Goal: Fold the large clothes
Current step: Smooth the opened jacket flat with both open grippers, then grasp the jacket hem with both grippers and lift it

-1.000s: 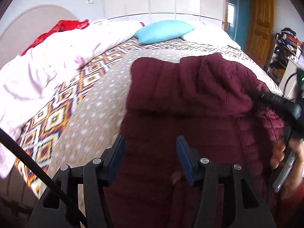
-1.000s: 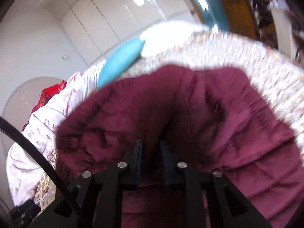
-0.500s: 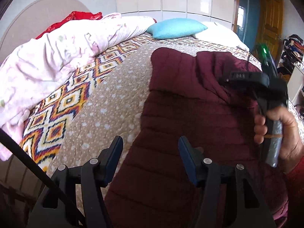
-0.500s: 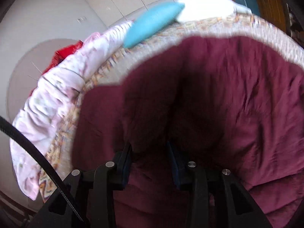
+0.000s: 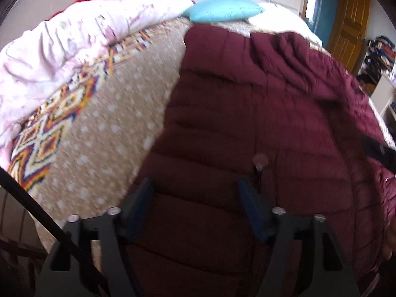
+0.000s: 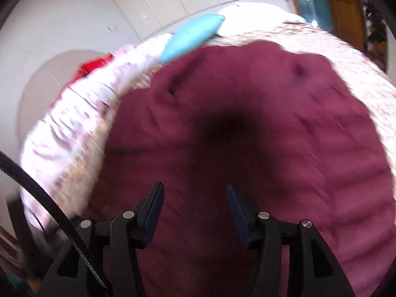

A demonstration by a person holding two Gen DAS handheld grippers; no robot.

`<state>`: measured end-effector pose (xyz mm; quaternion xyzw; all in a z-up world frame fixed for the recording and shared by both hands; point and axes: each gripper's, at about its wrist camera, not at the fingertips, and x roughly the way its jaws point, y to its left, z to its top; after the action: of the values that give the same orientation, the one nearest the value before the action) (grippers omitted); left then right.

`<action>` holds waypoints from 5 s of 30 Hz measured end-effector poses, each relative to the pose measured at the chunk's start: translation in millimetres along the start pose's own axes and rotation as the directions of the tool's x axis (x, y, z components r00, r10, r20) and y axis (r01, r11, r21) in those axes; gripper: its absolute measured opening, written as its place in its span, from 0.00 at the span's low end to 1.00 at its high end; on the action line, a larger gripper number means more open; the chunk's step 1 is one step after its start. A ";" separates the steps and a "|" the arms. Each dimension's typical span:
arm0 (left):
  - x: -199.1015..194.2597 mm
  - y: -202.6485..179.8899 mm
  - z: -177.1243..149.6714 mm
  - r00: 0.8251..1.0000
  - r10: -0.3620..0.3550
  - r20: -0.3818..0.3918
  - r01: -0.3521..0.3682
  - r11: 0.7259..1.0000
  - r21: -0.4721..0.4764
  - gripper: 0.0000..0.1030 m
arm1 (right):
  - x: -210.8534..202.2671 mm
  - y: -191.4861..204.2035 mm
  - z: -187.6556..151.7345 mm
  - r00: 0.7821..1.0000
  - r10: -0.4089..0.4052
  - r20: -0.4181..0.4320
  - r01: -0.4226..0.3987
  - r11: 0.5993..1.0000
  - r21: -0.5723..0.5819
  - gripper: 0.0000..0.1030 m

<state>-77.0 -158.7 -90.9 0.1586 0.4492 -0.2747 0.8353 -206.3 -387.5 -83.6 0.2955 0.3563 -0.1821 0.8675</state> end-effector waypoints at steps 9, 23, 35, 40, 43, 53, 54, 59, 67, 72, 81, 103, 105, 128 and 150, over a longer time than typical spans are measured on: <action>1.9 -24.4 -19.6 0.988 0.130 0.088 -0.136 0.988 0.076 0.83 | -46.7 -33.6 -72.1 0.997 -0.067 0.048 0.066 0.998 0.021 0.59; -17.0 -28.8 -36.2 0.975 0.219 0.034 -0.221 0.971 0.086 0.84 | -48.2 5.0 -101.5 0.966 -0.257 0.033 0.259 0.957 -0.129 0.73; -59.9 -24.9 -63.4 1.000 -0.010 -0.003 0.010 0.995 0.101 0.83 | -76.8 2.8 -134.1 0.962 -0.259 -0.085 0.245 0.958 -0.147 0.85; -78.1 -33.8 -72.9 1.000 -0.018 0.022 0.014 0.988 0.153 0.83 | -88.1 -1.1 -148.8 0.951 -0.289 -0.110 0.274 0.952 -0.136 0.85; -88.6 -34.4 -73.0 0.999 -0.025 0.044 0.018 0.987 0.157 0.83 | -94.2 -7.4 -155.2 0.949 -0.289 -0.125 0.276 0.954 -0.113 0.85; -100.6 -30.1 -68.4 0.996 -0.065 0.056 0.056 0.988 0.143 0.83 | -117.0 -21.3 -160.1 0.952 -0.286 -0.106 0.284 0.958 -0.035 0.85; -100.3 -29.4 -68.8 0.996 -0.067 0.054 0.059 0.988 0.141 0.83 | -118.2 -21.2 -160.4 0.953 -0.286 -0.103 0.284 0.958 -0.033 0.85; -99.8 -20.4 -70.9 0.995 -0.089 0.050 0.082 0.990 0.115 0.83 | -130.7 -26.8 -157.6 0.954 -0.293 -0.069 0.292 0.956 -0.020 0.85; -98.4 15.4 -68.2 0.998 -0.029 0.060 0.026 0.999 0.048 0.83 | -163.0 -57.9 -155.1 0.940 -0.341 -0.015 0.341 0.938 0.068 0.85; -93.2 57.9 -62.5 0.998 0.011 0.057 -0.009 1.000 -0.026 0.83 | -175.8 -82.6 -157.6 0.926 -0.378 -0.015 0.377 0.917 0.130 0.85; -70.0 114.1 -76.2 1.000 -0.006 -0.019 0.004 0.992 -0.126 0.83 | -171.2 -99.3 -166.3 0.908 -0.414 -0.061 0.418 0.896 0.149 0.85; -45.5 122.8 -118.6 0.980 -0.183 -0.073 0.167 0.968 -0.188 0.83 | -141.7 -96.8 -189.8 0.885 -0.437 -0.157 0.454 0.886 0.091 0.86; -41.0 122.8 -124.2 0.973 -0.212 -0.090 0.191 0.962 -0.196 0.83 | -137.8 -99.0 -195.7 0.883 -0.435 -0.179 0.455 0.885 0.094 0.86; -25.7 82.2 -163.5 0.961 -0.196 -0.194 0.183 0.979 -0.086 0.68 | -105.3 -64.5 -229.4 0.836 -0.475 -0.274 0.473 0.877 -0.080 0.78; -14.4 50.9 -158.3 0.970 -0.097 -0.222 0.098 0.995 -0.007 0.68 | -105.3 -44.0 -236.4 0.791 -0.567 -0.229 0.550 0.824 -0.136 0.77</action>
<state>-157.8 -32.5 -164.3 0.1676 0.5465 -0.2969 0.7649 -421.7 -257.9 -159.1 0.1710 0.5435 -0.3786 0.7294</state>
